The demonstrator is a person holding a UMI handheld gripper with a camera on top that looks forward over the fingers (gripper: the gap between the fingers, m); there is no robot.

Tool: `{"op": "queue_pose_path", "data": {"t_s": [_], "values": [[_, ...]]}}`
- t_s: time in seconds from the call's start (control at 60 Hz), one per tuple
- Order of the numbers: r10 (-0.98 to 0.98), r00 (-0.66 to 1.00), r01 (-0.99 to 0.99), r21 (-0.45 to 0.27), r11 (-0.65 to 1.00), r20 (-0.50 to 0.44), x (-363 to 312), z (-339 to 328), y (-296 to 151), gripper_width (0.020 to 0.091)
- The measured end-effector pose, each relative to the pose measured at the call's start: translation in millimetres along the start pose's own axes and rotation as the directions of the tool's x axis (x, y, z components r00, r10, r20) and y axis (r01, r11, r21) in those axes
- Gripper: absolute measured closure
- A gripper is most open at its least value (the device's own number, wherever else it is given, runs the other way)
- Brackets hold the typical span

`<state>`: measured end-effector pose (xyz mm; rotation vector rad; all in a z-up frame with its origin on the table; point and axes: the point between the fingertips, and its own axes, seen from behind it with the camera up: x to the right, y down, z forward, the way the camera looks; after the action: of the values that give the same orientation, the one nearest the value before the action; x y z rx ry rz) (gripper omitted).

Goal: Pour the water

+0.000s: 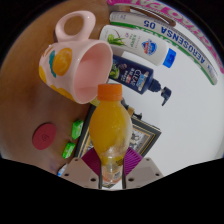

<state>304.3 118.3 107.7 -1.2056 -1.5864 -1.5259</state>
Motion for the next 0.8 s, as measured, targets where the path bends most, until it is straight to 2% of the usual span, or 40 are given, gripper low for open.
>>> {"op": "queue_pose_path", "data": {"t_s": [0.083,0.2,0.283,0.367,0.45,0.5,0.633,0.7,0.8], "values": [[0.042,0.999,-0.042,0.017,0.999,-0.008,7,-2,0,0.0847],[0.28,0.958,-0.282,0.033,0.959,0.057,7,-8,7,0.0848],[0.489,0.865,-0.497,0.05,0.867,0.112,11,-14,12,0.0847],[0.698,0.696,-0.713,0.049,0.699,0.168,16,-20,24,0.085],[0.861,0.45,-0.887,0.011,0.461,0.238,10,-22,34,0.085],[0.92,0.283,-0.952,-0.036,0.304,0.273,2,-22,39,0.0849],[0.933,-0.124,-0.982,-0.175,-0.067,0.339,-32,-11,34,0.0847],[0.911,-0.217,-0.969,-0.192,-0.157,0.351,-43,-7,23,0.0848],[0.885,-0.269,-0.957,-0.208,-0.202,0.38,-65,5,11,0.0847]]}}
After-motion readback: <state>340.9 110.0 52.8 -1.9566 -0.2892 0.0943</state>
